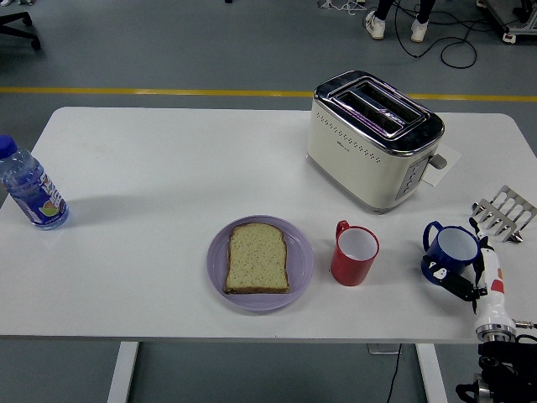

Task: Pick up the cup,pour liquid into bread,place the cup on the desk

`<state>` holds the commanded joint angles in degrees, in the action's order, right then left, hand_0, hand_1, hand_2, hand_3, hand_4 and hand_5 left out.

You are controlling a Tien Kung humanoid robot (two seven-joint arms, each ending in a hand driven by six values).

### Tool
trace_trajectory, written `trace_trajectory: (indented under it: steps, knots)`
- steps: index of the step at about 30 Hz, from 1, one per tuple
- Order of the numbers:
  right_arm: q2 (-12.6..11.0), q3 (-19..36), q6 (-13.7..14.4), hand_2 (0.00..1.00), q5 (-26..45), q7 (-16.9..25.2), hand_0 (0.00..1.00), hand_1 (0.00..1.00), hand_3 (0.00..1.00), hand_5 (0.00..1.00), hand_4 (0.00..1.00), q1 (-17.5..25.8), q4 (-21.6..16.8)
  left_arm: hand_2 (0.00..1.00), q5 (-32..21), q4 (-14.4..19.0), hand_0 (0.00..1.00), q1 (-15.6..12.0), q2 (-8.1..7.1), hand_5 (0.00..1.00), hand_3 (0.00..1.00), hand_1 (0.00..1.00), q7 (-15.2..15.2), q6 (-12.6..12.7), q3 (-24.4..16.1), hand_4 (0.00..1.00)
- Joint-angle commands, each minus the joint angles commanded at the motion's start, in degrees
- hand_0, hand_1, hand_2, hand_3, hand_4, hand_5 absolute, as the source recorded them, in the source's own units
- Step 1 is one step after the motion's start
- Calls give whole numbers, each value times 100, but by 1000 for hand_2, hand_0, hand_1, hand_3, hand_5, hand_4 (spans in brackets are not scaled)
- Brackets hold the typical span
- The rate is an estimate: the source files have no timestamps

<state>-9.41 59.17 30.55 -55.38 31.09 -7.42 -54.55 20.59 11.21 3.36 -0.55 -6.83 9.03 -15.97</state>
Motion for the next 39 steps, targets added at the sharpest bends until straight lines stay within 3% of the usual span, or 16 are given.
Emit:
trace_trajectory:
  steps: [11, 23, 24, 27, 29, 30, 36, 37, 39]
  knots:
    - [-85, 157, 74, 898, -349, -84, 865, 761, 998, 2, 911, 129, -547, 648, 2, -3, 633, -11, -6, 862, 503, 637, 1, 0, 20, 238]
    - [-191, 577, 239, 902, -812, -200, 869, 769, 998, 2, 911, 296, -1647, 648, 44, 1, 633, 28, -10, 863, 503, 638, 2, 1, -53, 239]
    - [-200, 664, 258, 886, -822, -215, 860, 760, 924, 63, 853, 321, -1813, 648, 49, 1, 633, 35, -10, 862, 503, 637, 2, 1, -57, 238]
    - [-207, 806, 250, 886, -730, -262, 860, 760, 924, 63, 853, 366, -2085, 648, 55, 1, 633, 43, -11, 862, 503, 637, 3, 1, -68, 238]
    - [-207, 942, 129, 886, -536, -339, 860, 760, 924, 63, 853, 407, -2334, 648, 54, 2, 633, 48, -10, 862, 503, 637, 3, 1, -77, 238]
    - [-212, 1019, 43, 739, -415, -408, 767, 672, 748, 140, 727, 428, -2450, 648, 49, 1, 633, 49, -11, 864, 502, 637, 2, 2, -76, 240]
    - [-245, 1430, -566, 739, 732, -694, 767, 672, 748, 140, 727, 542, -3230, 648, 44, 2, 633, 55, -13, 864, 502, 637, 3, 1, -71, 240]
    - [-245, 1487, -727, 676, 956, -732, 704, 614, 621, 144, 665, 553, -3313, 649, 44, 2, 632, 55, -13, 865, 503, 637, 3, 1, -74, 239]
    - [-237, 1649, -1092, 676, 1477, -766, 704, 614, 621, 144, 665, 581, -3437, 649, 43, 2, 632, 57, -13, 865, 503, 637, 2, 0, -69, 239]
